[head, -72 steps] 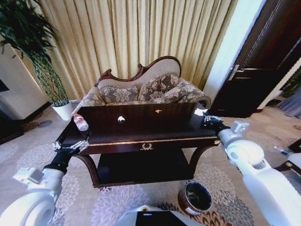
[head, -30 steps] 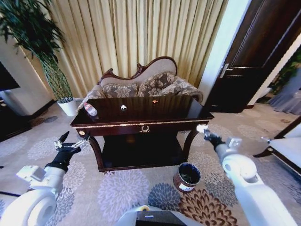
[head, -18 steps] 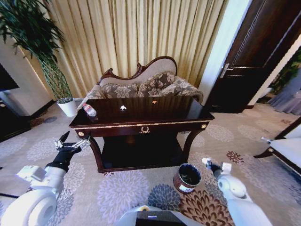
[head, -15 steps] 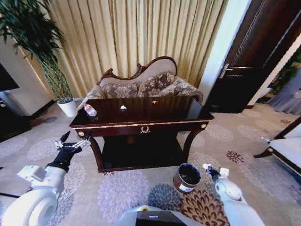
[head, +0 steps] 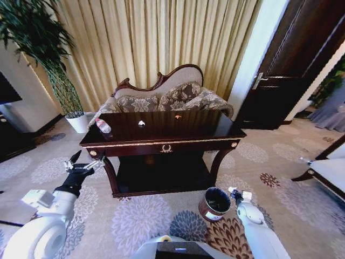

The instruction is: Move to the front of the table and place the trash on the table into the trash bin.

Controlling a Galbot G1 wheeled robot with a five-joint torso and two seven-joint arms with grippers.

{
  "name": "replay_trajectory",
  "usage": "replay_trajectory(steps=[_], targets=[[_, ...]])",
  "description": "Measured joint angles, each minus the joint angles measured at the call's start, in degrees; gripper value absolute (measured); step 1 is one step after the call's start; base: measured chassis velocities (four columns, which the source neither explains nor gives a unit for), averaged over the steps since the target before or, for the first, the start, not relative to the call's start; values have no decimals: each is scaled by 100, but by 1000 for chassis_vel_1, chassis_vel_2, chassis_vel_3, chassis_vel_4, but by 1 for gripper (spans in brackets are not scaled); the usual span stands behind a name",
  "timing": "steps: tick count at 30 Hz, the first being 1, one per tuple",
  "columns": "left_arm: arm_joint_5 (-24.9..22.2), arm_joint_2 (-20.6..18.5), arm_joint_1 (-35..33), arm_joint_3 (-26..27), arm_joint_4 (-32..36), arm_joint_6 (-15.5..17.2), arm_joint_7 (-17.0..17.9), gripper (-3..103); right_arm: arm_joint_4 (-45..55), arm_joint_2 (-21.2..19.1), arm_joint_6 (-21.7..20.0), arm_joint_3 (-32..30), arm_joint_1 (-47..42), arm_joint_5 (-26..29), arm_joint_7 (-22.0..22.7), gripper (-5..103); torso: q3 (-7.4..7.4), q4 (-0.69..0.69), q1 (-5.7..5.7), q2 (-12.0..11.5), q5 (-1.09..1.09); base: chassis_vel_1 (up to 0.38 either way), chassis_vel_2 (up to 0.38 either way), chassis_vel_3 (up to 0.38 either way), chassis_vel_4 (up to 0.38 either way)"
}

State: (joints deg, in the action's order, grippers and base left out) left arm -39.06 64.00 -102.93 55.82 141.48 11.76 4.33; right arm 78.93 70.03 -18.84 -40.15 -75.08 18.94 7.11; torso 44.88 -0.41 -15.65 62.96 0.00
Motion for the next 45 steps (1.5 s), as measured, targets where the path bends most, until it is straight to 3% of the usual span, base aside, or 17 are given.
replay_trajectory(steps=[3, 6, 10, 11, 14, 15, 17, 18, 23, 25, 27, 45], targets=[[20, 34, 27, -51, -6, -8, -2, 100, 99, -51, 139, -13, -111, -176, -86, 28, 0, 0, 0, 0, 0, 0, 0, 0, 0], [22, 35, 31, -54, -10, -10, -6, 100, 165, -80, 148, -23, -143, -139, -86, 34, 0, 0, 0, 0, 0, 0, 0, 0, 0], [26, 44, 37, -61, -14, -14, -14, 100, 548, -116, 280, -93, -218, 266, -100, 50, 0, 0, 0, 0, 2, 0, 0, 0, 0], [27, 45, 37, -61, -14, -16, -15, 100, 816, -118, 417, -130, -253, 408, -156, 56, 0, 0, 0, 0, 2, 0, 0, 0, 0], [27, 44, 34, -61, -14, -23, -15, 100, 1370, -134, 549, -177, -325, 610, -270, 56, 0, 1, 0, 0, 0, 0, 0, 0, 0], [27, 37, 34, -60, -18, -41, -15, 100, 1942, -175, 631, -192, -376, 719, -378, 72, 0, 2, 0, 0, -1, 0, 0, 0, 0], [28, 35, 43, -63, -26, -62, -14, 100, 2699, -243, 679, -177, -388, 714, -472, 77, 0, 1, 0, 0, -2, 0, 0, 0, 0], [28, 35, 43, -63, -26, -62, -14, 100, 2699, -243, 679, -177, -388, 714, -472, 77, 0, 1, 0, 0, -2, 0, 0, 0, 0], [19, 64, 57, -55, -40, -86, -12, 100, 4179, -435, 304, 8, -385, 1167, -488, 97, 0, 1, 0, 0, -1, 0, 0, 0, 0], [18, 68, 60, -50, -44, -88, -12, 100, 4334, -460, 198, 22, -387, 1236, -497, 99, 0, 1, 0, 0, -1, 0, 0, 0, 0], [19, 92, 65, -36, -52, -114, -8, 100, 4865, -569, -190, 41, -411, 1410, -592, 100, 0, 0, 0, 0, -1, 0, 0, 0, 0], [42, 160, 51, -53, -61, -118, 0, 100, 4935, -578, -166, 50, -411, 1354, -755, 100, -1, 0, 1, 1, 0, -34, 35, 32, -34]])
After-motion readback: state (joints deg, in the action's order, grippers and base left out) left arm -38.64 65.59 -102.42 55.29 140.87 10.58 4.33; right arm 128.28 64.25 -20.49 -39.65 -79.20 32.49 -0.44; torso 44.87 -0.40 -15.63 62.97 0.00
